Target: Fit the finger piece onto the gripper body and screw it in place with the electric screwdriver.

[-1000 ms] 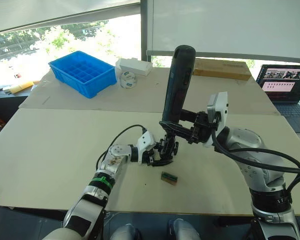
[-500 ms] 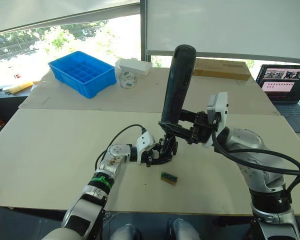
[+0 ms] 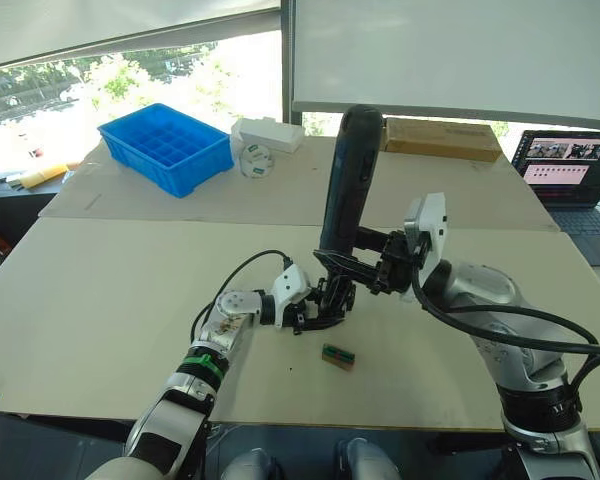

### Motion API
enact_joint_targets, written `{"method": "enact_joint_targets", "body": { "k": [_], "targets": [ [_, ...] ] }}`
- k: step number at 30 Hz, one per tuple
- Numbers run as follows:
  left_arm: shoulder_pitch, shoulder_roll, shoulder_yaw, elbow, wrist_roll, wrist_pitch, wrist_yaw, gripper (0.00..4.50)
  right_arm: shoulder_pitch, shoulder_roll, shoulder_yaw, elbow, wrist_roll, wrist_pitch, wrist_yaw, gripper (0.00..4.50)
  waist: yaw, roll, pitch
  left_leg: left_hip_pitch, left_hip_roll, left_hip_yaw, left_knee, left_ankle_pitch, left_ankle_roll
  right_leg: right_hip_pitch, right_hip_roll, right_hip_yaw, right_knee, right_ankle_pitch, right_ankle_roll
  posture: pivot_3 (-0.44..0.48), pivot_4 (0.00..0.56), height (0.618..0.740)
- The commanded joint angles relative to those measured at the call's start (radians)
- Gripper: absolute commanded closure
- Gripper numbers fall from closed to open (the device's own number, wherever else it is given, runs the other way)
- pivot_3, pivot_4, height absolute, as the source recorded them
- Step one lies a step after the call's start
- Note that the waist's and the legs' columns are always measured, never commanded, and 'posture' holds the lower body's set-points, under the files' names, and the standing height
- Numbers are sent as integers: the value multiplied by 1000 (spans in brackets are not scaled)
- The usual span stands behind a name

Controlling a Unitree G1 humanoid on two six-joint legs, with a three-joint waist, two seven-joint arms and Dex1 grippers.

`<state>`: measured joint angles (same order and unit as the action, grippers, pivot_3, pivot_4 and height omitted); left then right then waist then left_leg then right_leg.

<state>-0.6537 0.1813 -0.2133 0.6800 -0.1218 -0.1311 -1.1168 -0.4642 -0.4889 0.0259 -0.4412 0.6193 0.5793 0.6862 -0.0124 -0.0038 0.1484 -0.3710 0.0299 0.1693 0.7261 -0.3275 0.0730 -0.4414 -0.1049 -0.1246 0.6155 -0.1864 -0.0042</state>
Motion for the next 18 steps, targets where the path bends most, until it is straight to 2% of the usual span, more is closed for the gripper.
{"method": "enact_joint_targets", "body": {
  "k": [1,18],
  "targets": [
    [23,-4,-1,8,-1,1,-10,2142,5,-12,-6,-1,-6,8,2,2581,0,0,0,0,0,0,0,0,0,0,0,0,0,0,0,0,150,740],
    [33,-7,-3,12,3,-7,-15,2142,-31,53,-74,-18,88,-70,46,2581,0,0,0,0,0,0,0,0,0,0,0,0,0,0,0,0,150,740]
  ]
}}
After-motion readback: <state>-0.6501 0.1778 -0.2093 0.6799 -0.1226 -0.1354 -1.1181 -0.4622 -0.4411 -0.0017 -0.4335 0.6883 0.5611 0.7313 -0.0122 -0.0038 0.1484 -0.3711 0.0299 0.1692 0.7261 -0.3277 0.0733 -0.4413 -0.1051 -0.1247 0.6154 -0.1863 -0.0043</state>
